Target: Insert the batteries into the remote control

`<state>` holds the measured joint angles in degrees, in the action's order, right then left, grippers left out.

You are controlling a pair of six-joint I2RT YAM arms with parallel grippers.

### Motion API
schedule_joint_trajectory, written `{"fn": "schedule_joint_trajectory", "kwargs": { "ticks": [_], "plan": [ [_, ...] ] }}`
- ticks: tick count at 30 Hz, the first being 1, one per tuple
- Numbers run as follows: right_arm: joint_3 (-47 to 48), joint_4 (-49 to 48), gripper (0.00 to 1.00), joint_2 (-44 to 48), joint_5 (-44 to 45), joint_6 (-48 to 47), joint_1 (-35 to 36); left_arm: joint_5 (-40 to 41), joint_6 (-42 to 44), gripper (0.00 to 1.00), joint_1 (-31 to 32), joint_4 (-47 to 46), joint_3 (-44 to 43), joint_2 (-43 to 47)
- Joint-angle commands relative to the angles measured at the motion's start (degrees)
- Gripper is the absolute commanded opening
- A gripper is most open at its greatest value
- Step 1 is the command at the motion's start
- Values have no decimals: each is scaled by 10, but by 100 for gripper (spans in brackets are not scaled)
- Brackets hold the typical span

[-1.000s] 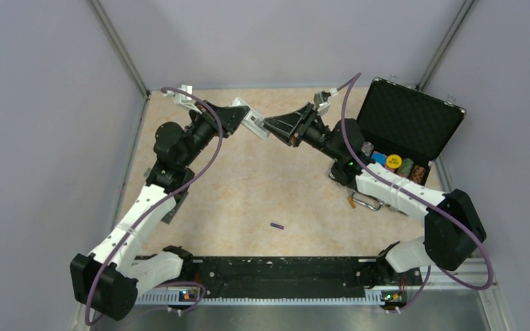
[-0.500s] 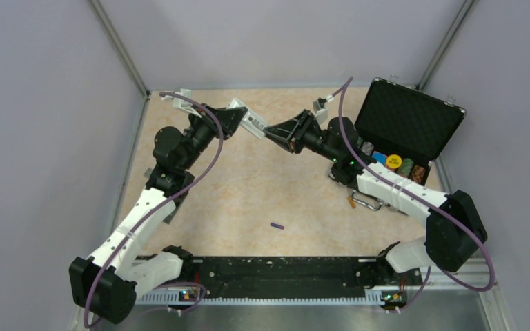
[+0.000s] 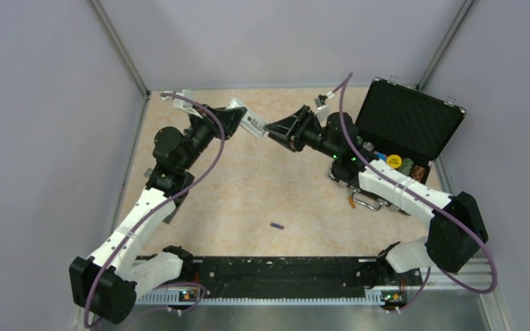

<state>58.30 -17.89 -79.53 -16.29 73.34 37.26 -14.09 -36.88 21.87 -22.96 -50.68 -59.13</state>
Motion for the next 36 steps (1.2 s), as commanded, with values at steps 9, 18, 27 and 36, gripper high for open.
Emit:
{"fn": "schedule_joint_trajectory", "kwargs": {
  "ticks": [9, 18, 27, 36],
  "plan": [
    [37, -23, 22, 5, -14, -2, -3, -24, 39, 0, 2, -30, -5, -8],
    [34, -40, 22, -13, -28, 16, -3, -39, 29, 0, 3, -34, -5, -21],
    [31, -28, 26, -20, -23, 22, -3, -29, 32, 0, 2, -37, -3, -24],
    [32, -20, 27, -26, -18, 25, -3, -28, 33, 0, 3, -39, -4, -28]
  ]
}}
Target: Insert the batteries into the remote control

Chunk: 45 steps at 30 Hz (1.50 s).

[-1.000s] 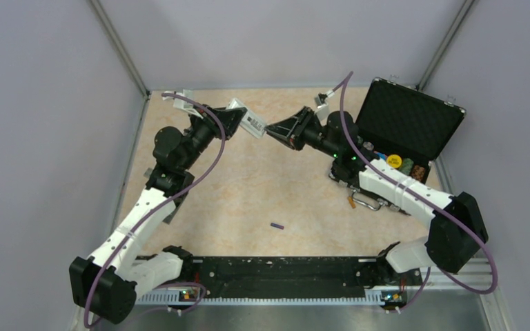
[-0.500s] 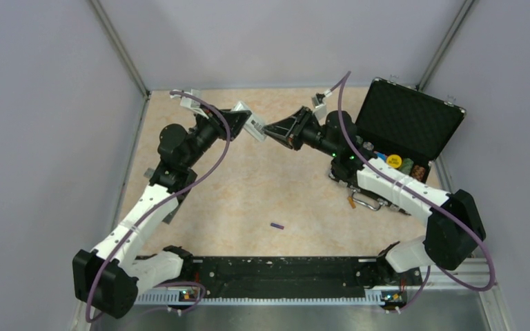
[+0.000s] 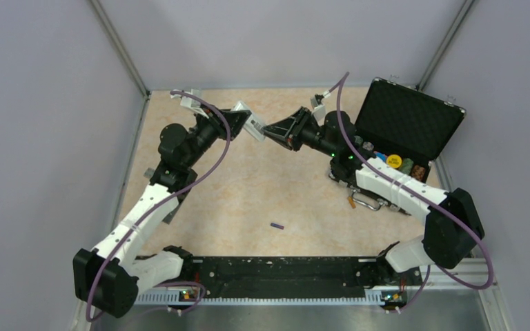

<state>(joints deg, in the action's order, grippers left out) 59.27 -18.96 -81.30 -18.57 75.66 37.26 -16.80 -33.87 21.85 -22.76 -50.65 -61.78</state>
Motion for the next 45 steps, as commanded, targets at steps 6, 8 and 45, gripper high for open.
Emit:
{"fn": "schedule_joint_trajectory", "kwargs": {
  "ticks": [6, 8, 45],
  "plan": [
    [24, -3, 27, -15, 4, 4, -3, -3, 5, 0, 3, -44, -7, -7],
    [25, -1, 27, -17, 5, 4, -3, -4, 6, 0, 3, -45, -7, -8],
    [15, -32, 29, -43, -9, 42, -3, -91, -1, 0, 3, -117, 3, -17]
  ]
}}
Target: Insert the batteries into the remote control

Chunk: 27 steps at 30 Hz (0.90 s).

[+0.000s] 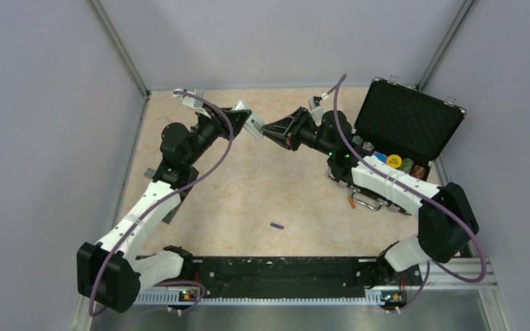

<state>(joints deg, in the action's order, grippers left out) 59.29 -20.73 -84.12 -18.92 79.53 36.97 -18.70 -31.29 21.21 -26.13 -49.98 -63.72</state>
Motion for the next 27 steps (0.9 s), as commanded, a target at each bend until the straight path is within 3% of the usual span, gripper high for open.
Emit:
{"fn": "schedule_joint_trajectory", "kwargs": {
  "ticks": [1, 15, 27],
  "plan": [
    [15, -12, 29, -15, -5, 3, 0, -71, -26, 0, 9, -85, -3, 3],
    [10, -14, 32, -19, -9, 4, -5, -72, -50, 0, 9, -80, -15, 8],
    [-24, -141, 32, -39, -27, 38, -8, -82, -97, 0, 9, -64, -31, 2]
  ]
}}
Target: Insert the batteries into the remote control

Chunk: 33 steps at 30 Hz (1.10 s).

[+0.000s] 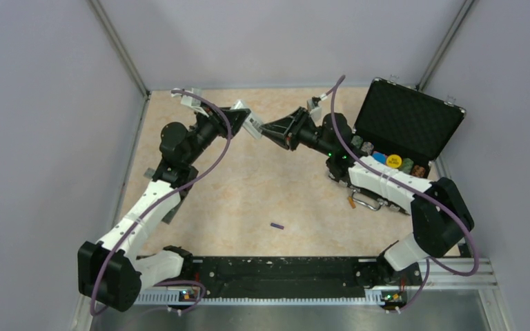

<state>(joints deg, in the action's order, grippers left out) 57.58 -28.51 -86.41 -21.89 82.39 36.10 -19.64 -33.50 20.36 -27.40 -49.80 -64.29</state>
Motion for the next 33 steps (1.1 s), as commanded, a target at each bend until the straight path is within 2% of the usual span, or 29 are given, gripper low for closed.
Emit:
{"fn": "schedule_joint_trajectory", "kwargs": {
  "ticks": [1, 7, 18, 28, 33],
  "plan": [
    [-10, -71, 32, -17, 3, 11, 1, -74, -76, 0, 18, -48, -35, 7],
    [-29, -139, 32, -24, -2, 31, 1, -75, -97, 0, 18, -39, -40, 4],
    [-31, -197, 31, -33, -12, 40, 1, -75, -105, 0, 17, -20, -48, 4],
    [-30, -114, 31, 1, 3, 11, 1, -15, -39, 0, 17, -14, -23, 29],
    [-22, -50, 40, 26, 15, -15, 1, -11, -6, 0, 17, -33, -7, 32]
  ]
}}
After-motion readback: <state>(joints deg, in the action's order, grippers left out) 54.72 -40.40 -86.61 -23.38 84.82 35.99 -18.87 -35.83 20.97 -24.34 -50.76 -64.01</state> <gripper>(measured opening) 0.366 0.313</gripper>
